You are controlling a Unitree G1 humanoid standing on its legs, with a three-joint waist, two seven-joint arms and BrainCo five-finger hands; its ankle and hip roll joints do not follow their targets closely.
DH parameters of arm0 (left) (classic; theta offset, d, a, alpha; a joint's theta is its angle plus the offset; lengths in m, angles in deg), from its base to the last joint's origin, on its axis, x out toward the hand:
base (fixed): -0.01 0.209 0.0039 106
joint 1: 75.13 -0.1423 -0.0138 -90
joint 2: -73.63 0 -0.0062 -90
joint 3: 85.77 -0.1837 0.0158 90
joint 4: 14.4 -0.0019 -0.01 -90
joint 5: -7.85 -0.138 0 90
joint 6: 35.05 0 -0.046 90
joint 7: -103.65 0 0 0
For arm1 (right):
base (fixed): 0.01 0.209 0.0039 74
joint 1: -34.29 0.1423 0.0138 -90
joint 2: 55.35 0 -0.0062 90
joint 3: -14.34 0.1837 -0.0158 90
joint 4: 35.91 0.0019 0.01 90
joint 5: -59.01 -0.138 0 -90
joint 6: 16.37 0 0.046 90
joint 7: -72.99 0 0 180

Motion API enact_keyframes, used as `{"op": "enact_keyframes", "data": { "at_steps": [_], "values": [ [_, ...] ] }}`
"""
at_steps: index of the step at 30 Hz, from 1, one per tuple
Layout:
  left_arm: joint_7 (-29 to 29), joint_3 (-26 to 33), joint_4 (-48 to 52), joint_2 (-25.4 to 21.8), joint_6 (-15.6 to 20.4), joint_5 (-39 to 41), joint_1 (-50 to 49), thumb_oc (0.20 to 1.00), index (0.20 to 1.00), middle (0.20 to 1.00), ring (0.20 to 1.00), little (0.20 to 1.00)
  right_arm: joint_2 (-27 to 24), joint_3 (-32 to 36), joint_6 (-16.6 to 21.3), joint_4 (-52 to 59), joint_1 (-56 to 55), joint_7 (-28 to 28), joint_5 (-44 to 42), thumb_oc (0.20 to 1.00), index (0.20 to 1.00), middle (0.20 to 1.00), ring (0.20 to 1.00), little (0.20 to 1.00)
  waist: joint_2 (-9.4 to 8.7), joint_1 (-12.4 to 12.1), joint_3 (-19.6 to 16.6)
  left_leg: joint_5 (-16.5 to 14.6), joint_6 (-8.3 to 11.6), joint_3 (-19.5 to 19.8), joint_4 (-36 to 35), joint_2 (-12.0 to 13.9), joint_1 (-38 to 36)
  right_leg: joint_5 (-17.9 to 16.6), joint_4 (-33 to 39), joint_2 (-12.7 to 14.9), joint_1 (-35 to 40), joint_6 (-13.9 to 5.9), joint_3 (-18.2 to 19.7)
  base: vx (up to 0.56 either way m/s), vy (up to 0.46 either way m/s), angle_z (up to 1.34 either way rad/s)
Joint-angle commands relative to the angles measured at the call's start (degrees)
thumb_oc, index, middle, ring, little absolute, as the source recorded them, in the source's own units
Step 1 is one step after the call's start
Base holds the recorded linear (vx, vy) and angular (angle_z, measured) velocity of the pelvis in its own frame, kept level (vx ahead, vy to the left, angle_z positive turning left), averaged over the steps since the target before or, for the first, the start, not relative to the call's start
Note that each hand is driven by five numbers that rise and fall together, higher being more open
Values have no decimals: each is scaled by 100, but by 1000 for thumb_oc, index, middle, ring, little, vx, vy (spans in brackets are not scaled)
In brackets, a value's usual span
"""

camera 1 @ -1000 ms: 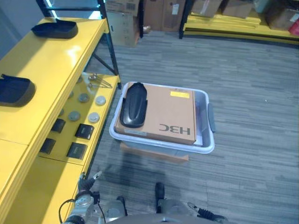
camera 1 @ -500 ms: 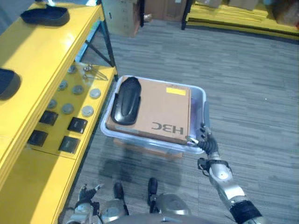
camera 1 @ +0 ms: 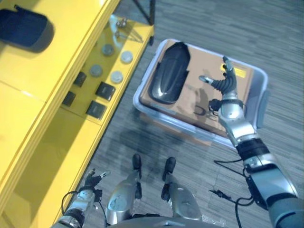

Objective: Move parts from the plastic box to the shelf.

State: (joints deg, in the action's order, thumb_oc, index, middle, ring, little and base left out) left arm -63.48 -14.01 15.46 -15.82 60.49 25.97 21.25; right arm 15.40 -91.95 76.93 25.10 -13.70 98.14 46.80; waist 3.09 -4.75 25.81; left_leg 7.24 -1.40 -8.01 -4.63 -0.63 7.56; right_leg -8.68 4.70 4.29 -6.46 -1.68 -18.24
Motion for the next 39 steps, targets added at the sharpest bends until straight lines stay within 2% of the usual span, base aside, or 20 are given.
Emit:
{"op": "enact_keyframes", "data": {
  "at_steps": [1, 7, 9, 10, 12, 14, 17, 18, 19, 20, 21, 24, 27, 30, 31, 33, 35, 36, 37, 39],
  "values": [
    [-71, -285, -182, -95, 117, 245, 143, 1000, 1000, 1000, 1000, 1000, -282, -311, 3, -4, 361, 230, -217, 1000, 1000, 1000, 1000, 1000, -109, -33, -141, -384, 291, 83, -37, 202, 97, 554, -27, 382, 173, -382, 337, -13, 66, 18],
    [-135, -333, -121, -84, 122, 333, 229, 1000, 1000, 1000, 1000, 1000, -284, -424, -364, -341, 832, 280, -154, 1000, 1000, 1000, 1000, 1000, -36, -133, -22, -339, 299, 156, -37, 164, 205, 537, -112, 424, 51, -398, 254, -10, 51, 16],
    [-179, -360, -45, -94, 109, 398, 331, 1000, 1000, 1000, 1000, 1000, -236, -546, -811, -605, 1042, 274, -61, 1000, 1000, 1000, 1000, 1000, -8, -185, 46, -339, 296, 194, -37, 148, 258, 538, -179, 453, -32, -421, 213, -35, 44, 10],
    [-199, -385, -4, -97, 85, 452, 394, 1000, 1000, 1000, 1000, 1000, -209, -653, -1245, -855, 1128, 27, -30, 1000, 1000, 1000, 1000, 1000, 4, -202, 70, -342, 300, 209, -37, 144, 274, 536, -204, 469, -62, -432, 200, -19, 43, 5],
    [-221, -389, 13, -101, 84, 497, 427, 1000, 1000, 1000, 1000, 1000, -188, -764, -1614, -1025, 1166, -58, 96, 1000, 1000, 1000, 1000, 1000, 11, -208, 87, -335, 306, 210, -37, 144, 281, 527, -218, 481, -78, -438, 186, -9, 34, 4],
    [-234, -395, 62, -98, 86, 536, 462, 1000, 1000, 1000, 1000, 1000, -176, -944, -2223, -1327, 1183, -245, 146, 1000, 1000, 1000, 1000, 1000, 17, -229, 119, -324, 311, 208, -37, 149, 293, 515, -244, 503, -97, -450, 162, 0, 0, 0],
    [-262, -477, 57, -97, 149, 554, 524, 1000, 1000, 1000, 1000, 1000, -118, -1208, -2733, -1924, 1297, -459, 252, 1000, 1000, 1000, 1000, 1000, 21, -274, 158, -314, 319, 228, -37, 154, 310, 504, -274, 526, -118, -460, 108, -15, 1, 3],
    [-267, -482, 54, -96, 154, 555, 529, 1000, 1000, 1000, 1000, 1000, -101, -1233, -2778, -1992, 1309, -499, 230, 1000, 1000, 1000, 1000, 1000, 24, -280, 159, -313, 320, 228, -37, 155, 311, 502, -275, 530, -119, -461, 102, -26, 6, 9],
    [-302, -501, 57, -105, 154, 568, 563, 1000, 1000, 1000, 1000, 1000, -50, -1347, -2884, -2272, 1377, -740, 148, 693, 693, 693, 693, 693, 38, -309, 173, -307, 326, 228, -37, 157, 313, 491, -271, 547, -113, -465, 74, -30, 6, 8],
    [-374, -529, 46, -128, 144, 619, 598, 1000, 1000, 1000, 1000, 1000, 60, -1529, -3204, -2676, 1528, -1218, 284, 200, 200, 200, 200, 200, 55, -352, 161, -304, 336, 237, -37, 155, 314, 481, -245, 562, -94, -462, 43, -41, 8, 8],
    [-435, -539, 58, -137, 148, 594, 618, 1000, 1000, 1000, 1000, 1000, 118, -1651, -3116, -3219, 1588, -1443, 326, 200, 200, 200, 200, 200, 95, -418, 154, -297, 346, 273, -37, 154, 292, 476, -218, 582, -38, -457, -10, -32, 4, 6],
    [-456, -570, 89, -157, 139, 560, 616, 1000, 1000, 1000, 1000, 1000, 96, -1617, -2925, -3635, 1605, -1473, 417, 200, 200, 200, 200, 200, 129, -489, 107, -280, 350, 336, -37, 152, 271, 469, -200, 600, 27, -456, -83, -22, -12, 11],
    [-460, -567, 103, -192, 148, 541, 587, 1000, 1000, 1000, 1000, 1000, 16, -1535, -2785, -3718, 1570, -1383, 342, 200, 200, 200, 200, 200, 126, -511, 64, -274, 361, 370, -37, 152, 246, 466, -189, 604, 75, -462, -121, -24, -17, 9],
    [-459, -485, 196, -252, 249, 538, 508, 1000, 1000, 1000, 1000, 1000, -143, -1381, -2834, -3726, 1351, -1259, 342, 200, 200, 200, 200, 200, 85, -497, -22, -285, 382, 370, -37, 162, 181, 445, -134, 605, 158, -483, -153, -36, -23, 8],
    [-406, -441, 249, -289, 610, 561, 465, 1000, 1000, 1000, 1000, 1000, -244, -1230, -2646, -3761, 1147, -1176, 383, 200, 200, 200, 200, 200, 43, -488, -84, -297, 393, 365, -37, 174, 124, 423, -92, 607, 230, -495, -171, -44, -50, 7],
    [-361, -386, 363, -320, 769, 631, 437, 1000, 1000, 1000, 1000, 1000, -323, -1115, -2439, -3758, 958, -1141, 459, 200, 200, 200, 200, 200, 12, -482, -150, -315, 401, 362, -37, 186, 73, 416, -50, 610, 302, -505, -191, -25, -52, 7],
    [-126, -305, 687, -437, 1093, 531, 378, 1000, 1000, 1000, 1000, 1000, -421, -949, -2102, -3673, 630, -1016, 530, 200, 200, 200, 200, 200, -52, -478, -258, -332, 417, 347, -37, 210, -18, 416, -32, 613, 406, -519, -222, -19, -79, -1],
    [-66, -254, 931, -506, 1188, 493, 358, 1000, 1000, 1000, 1000, 1000, -474, -883, -1967, -3592, 461, -939, 502, 200, 200, 200, 200, 200, -90, -480, -315, -342, 428, 333, -37, 227, -68, 414, -23, 615, 460, -529, -242, -14, -129, 1],
    [-20, -186, 1417, -634, 1119, 526, 321, 1000, 1000, 1000, 1000, 1000, -563, -709, -1641, -3394, 88, -780, 484, 200, 200, 200, 200, 200, -169, -472, -442, -359, 444, 300, -37, 258, -173, 413, -6, 610, 579, -540, -279, -12, -117, 8],
    [-29, -128, 1785, -731, 1233, 504, 276, 1000, 1000, 1000, 1000, 1000, -596, -552, -1341, -3171, -262, -631, 513, 200, 200, 200, 200, 200, -242, -457, -568, -381, 452, 255, -37, 285, -282, 414, 8, 599, 687, -549, -301, -3, -111, 10]
  ]
}}
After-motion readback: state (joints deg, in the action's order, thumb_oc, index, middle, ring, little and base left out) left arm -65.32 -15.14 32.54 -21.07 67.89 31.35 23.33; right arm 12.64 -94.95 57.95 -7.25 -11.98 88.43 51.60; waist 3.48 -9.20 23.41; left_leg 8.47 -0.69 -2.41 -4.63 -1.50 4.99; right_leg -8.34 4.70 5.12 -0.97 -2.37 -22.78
